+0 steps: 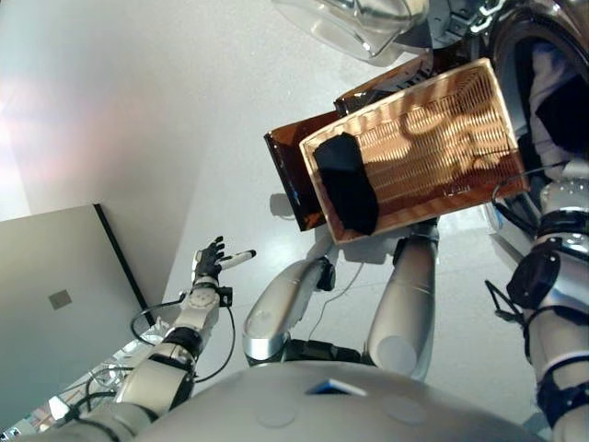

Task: Pick up the clothes and place them into the washing machine

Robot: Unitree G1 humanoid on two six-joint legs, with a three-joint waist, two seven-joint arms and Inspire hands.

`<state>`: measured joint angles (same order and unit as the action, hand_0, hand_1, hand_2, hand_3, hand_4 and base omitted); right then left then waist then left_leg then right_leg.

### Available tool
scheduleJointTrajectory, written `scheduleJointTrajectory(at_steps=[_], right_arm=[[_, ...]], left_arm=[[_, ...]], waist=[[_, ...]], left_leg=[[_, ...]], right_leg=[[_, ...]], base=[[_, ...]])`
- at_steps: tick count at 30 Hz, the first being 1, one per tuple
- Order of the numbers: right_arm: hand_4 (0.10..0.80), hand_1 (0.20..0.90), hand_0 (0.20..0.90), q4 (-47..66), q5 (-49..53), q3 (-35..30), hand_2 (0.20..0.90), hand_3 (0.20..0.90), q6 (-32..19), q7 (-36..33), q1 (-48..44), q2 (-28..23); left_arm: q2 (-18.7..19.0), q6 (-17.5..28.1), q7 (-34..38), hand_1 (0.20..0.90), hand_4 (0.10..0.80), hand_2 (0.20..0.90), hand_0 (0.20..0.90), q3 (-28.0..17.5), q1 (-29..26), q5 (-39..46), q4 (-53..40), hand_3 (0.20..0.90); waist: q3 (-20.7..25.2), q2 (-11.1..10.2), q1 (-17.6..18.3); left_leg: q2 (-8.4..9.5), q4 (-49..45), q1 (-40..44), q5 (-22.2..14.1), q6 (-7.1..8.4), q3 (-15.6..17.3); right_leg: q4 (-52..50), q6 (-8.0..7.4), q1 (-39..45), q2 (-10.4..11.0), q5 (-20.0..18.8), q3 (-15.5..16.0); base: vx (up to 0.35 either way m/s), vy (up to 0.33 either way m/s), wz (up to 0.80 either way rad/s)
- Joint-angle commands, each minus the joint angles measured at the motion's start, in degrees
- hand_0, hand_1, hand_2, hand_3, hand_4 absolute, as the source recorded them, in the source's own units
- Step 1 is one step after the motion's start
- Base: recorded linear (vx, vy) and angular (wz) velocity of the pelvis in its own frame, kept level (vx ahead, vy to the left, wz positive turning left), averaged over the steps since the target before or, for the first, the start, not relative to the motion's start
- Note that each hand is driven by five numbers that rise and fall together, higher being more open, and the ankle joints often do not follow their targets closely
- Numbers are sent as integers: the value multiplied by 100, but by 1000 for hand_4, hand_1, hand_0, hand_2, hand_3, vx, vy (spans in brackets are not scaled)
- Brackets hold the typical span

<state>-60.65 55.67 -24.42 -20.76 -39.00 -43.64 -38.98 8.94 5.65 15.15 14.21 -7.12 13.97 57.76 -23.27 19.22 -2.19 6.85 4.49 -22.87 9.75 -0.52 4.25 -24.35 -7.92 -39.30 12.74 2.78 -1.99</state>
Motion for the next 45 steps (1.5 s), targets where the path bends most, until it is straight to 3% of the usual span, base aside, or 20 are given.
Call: scheduleJointTrajectory(at_steps=[1, 8, 19, 30, 45], right_arm=[[800, 900, 900, 288, -866, 428, 900, 900, -158, -468, -153, -958], [800, 900, 900, 495, -1716, 691, 900, 900, 176, -761, 20, -846], [800, 900, 900, 1597, -2951, 912, 900, 900, 251, -1082, 982, 319], [800, 900, 900, 1500, -3366, 1305, 900, 900, 479, -922, 1539, 956], [800, 900, 900, 1466, -4480, 2379, 900, 900, 847, -527, 2023, 1524]], left_arm=[[469, 72, 377, 900, 800, 900, 900, -74, 101, -51, 221, 900], [504, 119, 425, 900, 800, 900, 900, -144, 172, -133, 157, 900], [349, 36, 482, 900, 800, 900, 900, -323, 165, -305, 294, 900], [357, -15, 538, 900, 800, 900, 900, -417, 161, -447, 463, 900], [345, -13, 632, 900, 800, 900, 900, -585, 117, -669, 820, 900]], waist=[[167, -149, 143], [144, -155, 160], [133, -335, 210], [171, -520, 233], [233, -797, 259]], left_leg=[[57, 44, 241, -140, 490, 92], [37, 45, 231, -109, 493, 105], [-27, 38, 389, -131, 455, 94], [-77, 15, 606, -173, 437, 42], [-220, -11, 831, -217, 480, 77]], right_leg=[[1099, 59, 576, -153, -629, -63], [1112, 77, 566, -185, -683, -62], [1084, 96, 722, -243, -676, -24], [1118, 106, 996, -258, -655, 57], [1317, 116, 1348, -365, -720, 169]], base=[[-10, 6, -5], [-10, -2, -2], [1, -2, -1], [4, -4, 1], [7, -14, -3]])
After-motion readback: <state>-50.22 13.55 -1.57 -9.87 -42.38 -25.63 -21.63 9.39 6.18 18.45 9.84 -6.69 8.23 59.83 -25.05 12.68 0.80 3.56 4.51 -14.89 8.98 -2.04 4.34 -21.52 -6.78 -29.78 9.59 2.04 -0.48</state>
